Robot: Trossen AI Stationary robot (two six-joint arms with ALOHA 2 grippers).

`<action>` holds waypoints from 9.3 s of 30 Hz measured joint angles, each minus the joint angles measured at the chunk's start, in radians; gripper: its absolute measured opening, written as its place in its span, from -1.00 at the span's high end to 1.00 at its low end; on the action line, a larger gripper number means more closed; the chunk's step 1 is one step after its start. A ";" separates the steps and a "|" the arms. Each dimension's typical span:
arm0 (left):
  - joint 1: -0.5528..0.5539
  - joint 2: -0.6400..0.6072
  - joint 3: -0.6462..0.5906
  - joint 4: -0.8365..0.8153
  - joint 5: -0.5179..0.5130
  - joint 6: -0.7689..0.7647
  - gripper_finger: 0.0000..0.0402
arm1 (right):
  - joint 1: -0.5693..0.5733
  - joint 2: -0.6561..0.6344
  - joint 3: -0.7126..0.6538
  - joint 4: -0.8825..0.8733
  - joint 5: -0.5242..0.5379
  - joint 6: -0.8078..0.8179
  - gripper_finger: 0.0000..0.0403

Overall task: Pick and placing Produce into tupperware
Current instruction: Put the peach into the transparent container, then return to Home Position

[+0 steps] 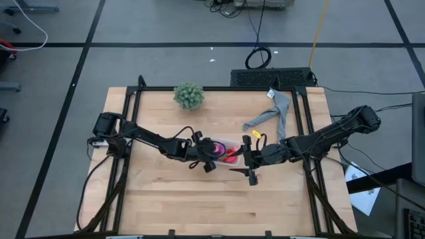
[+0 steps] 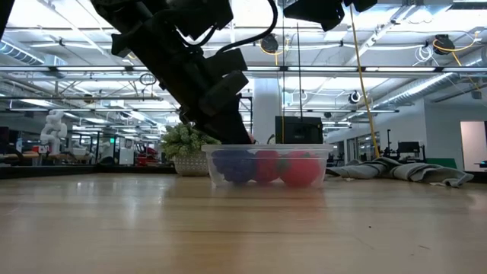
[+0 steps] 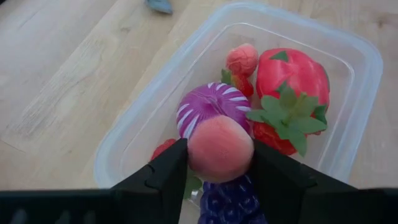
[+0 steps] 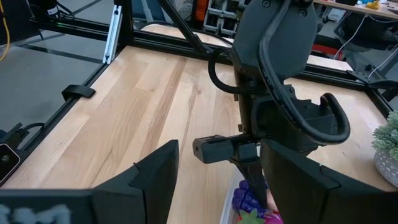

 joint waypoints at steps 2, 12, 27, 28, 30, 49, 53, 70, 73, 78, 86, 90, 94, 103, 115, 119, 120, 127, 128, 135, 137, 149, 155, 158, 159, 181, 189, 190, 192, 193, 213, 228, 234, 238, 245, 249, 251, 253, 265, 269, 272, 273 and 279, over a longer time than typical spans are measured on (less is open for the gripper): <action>0.000 0.000 0.000 0.000 0.005 0.000 0.09 | 0.000 0.000 0.000 0.000 0.000 0.006 -0.09; 0.000 -0.003 0.000 0.077 -0.009 0.058 -0.12 | 0.000 0.000 0.000 0.000 0.000 0.007 -0.09; -0.025 -0.340 0.013 -0.398 -0.166 0.001 -0.13 | 0.000 0.000 0.000 -0.008 -0.012 0.021 -0.09; -0.035 -0.366 0.013 -0.446 -0.178 -0.038 -0.13 | 0.000 0.000 0.000 -0.008 -0.012 0.021 -0.09; -0.066 -0.425 0.012 -0.569 -0.196 -0.112 -0.13 | 0.000 0.000 0.000 -0.008 -0.012 0.013 -0.09; -0.632 -0.807 -0.010 -0.993 -0.719 -0.503 -0.13 | 0.006 -0.351 -0.001 -0.278 0.119 -0.016 -0.09; -0.733 -0.854 -0.124 -1.024 -0.829 -0.690 -0.13 | 0.024 -0.448 -0.088 -0.253 0.118 -0.001 -0.09; -0.529 -0.842 -0.677 -0.008 -0.629 -0.314 -0.13 | -0.141 -0.658 -0.651 0.330 0.116 0.041 -0.09; -0.416 -0.842 -0.730 0.115 -0.525 -0.206 -0.13 | -0.202 -0.657 -0.670 0.326 0.116 0.043 -0.09; -0.241 -0.901 -0.778 0.183 -0.433 -0.074 -0.13 | -0.296 -0.678 -0.671 0.330 0.108 0.031 -0.09; -0.136 -1.226 -0.784 0.150 -0.323 0.151 -0.13 | -0.391 -0.864 -0.671 0.286 -0.088 0.033 -0.09; -0.143 -1.403 -0.784 -0.031 -0.327 0.140 -0.13 | -0.409 -1.005 -0.671 0.145 -0.092 0.040 -0.09; -0.155 -1.502 -0.784 -0.143 -0.327 0.059 -0.13 | -0.414 -1.134 -0.672 0.053 -0.092 0.064 -0.09; -0.176 -1.495 -0.855 -0.036 -0.195 0.196 -0.13 | -0.413 -1.268 -0.672 -0.116 -0.223 0.067 -0.09; -0.054 -1.569 -0.965 0.190 -0.067 0.345 -0.13 | -0.413 -1.300 -0.672 -0.185 -0.357 0.096 -0.09; 0.007 -1.589 -0.965 0.181 -0.014 0.362 -0.13 | -0.413 -1.300 -0.672 -0.185 -0.357 0.093 -0.09; 0.023 -1.592 -0.965 0.181 0.001 0.364 -0.13 | -0.413 -1.300 -0.671 -0.186 -0.357 0.093 -0.09; 0.119 -1.603 -0.956 0.144 0.113 0.349 -0.13 | -0.413 -1.300 -0.614 -0.210 -0.358 0.067 -0.09; 0.126 -1.603 -0.950 0.146 0.114 0.349 -0.13 | -0.413 -1.300 -0.606 -0.214 -0.358 0.062 -0.09; 0.130 -1.611 -0.875 0.047 0.115 0.357 -0.13 | -0.413 -1.300 -0.599 -0.264 -0.356 0.054 -0.09; 0.120 -1.632 -0.875 0.030 0.114 0.354 -0.13 | -0.413 -1.300 -0.599 -0.259 -0.355 0.056 -0.09; 0.015 -1.813 -0.884 -0.087 0.039 0.374 -0.13 | -0.413 -1.300 -0.645 -0.150 -0.350 0.043 -0.09; -0.050 -1.813 -0.894 -0.079 -0.024 0.395 -0.13 | -0.414 -1.300 -0.708 -0.065 -0.306 0.058 -0.09; -0.078 -1.814 -0.904 -0.084 -0.065 0.393 -0.13 | -0.414 -1.300 -0.708 -0.077 -0.295 0.065 -0.09; -0.086 -1.813 -0.908 -0.082 -0.075 0.393 -0.13 | -0.414 -1.300 -0.708 -0.078 -0.295 0.059 -0.09; -0.178 -1.813 -0.954 -0.028 -0.219 0.397 -0.13 | -0.415 -1.300 -0.824 0.005 -0.256 0.078 -0.09; -0.178 -1.813 -0.954 -0.028 -0.219 0.386 -0.13 | -0.415 -1.299 -0.826 -0.012 -0.245 0.070 -0.09; -0.178 -1.813 -0.954 -0.028 -0.219 0.380 -0.13 | -0.415 -1.300 -0.827 -0.007 -0.245 0.070 -0.09; -0.178 -1.813 -0.954 -0.028 -0.219 0.366 -0.13 | -0.415 -1.300 -0.827 -0.006 -0.245 0.073 -0.09; -0.178 -1.813 -0.954 -0.028 -0.219 0.363 -0.13 | -0.415 -1.299 -0.827 -0.007 -0.246 0.076 -0.09; -0.178 -1.813 -0.954 -0.029 -0.219 0.314 -0.13 | -0.415 -1.299 -0.829 -0.014 -0.247 0.085 -0.09; -0.178 -1.813 -0.954 -0.029 -0.218 0.312 -0.13 | -0.415 -1.299 -0.830 -0.014 -0.247 0.085 -0.09; -0.178 -1.813 -0.954 -0.029 -0.218 0.312 -0.13 | -0.415 -1.299 -0.830 -0.014 -0.247 0.085 -0.09; -0.178 -1.813 -0.954 -0.029 -0.217 0.312 -0.13 | -0.415 -1.299 -0.830 -0.013 -0.247 0.085 -0.09; -0.178 -1.813 -0.954 -0.029 -0.217 0.312 -0.13 | -0.415 -1.299 -0.830 -0.013 -0.247 0.085 -0.09; -0.178 -1.813 -0.954 -0.029 -0.217 0.312 -0.13 | -0.415 -1.299 -0.830 -0.013 -0.247 0.085 -0.09; -0.178 -1.813 -0.954 -0.029 -0.217 0.312 -0.13 | -0.415 -1.299 -0.830 -0.013 -0.247 0.085 -0.09; -0.178 -1.813 -0.954 -0.029 -0.217 0.312 -0.13 | -0.415 -1.299 -0.830 -0.013 -0.247 0.085 -0.09; -0.178 -1.813 -0.954 -0.029 -0.217 0.312 -0.13 | -0.415 -1.298 -0.830 -0.013 -0.247 0.085 -0.09; -0.178 -1.813 -0.954 -0.029 -0.217 0.312 -0.13 | -0.415 -1.299 -0.830 -0.013 -0.247 0.085 -0.09; -0.178 -1.813 -0.954 -0.029 -0.217 0.312 -0.13 | -0.415 -1.298 -0.830 -0.013 -0.247 0.086 -0.09; -0.178 -1.813 -0.954 -0.029 -0.217 0.312 -0.13 | -0.415 -1.299 -0.830 -0.013 -0.247 0.085 -0.09; -0.178 -1.813 -0.954 -0.029 -0.217 0.312 -0.13 | -0.415 -1.298 -0.830 -0.013 -0.247 0.085 -0.09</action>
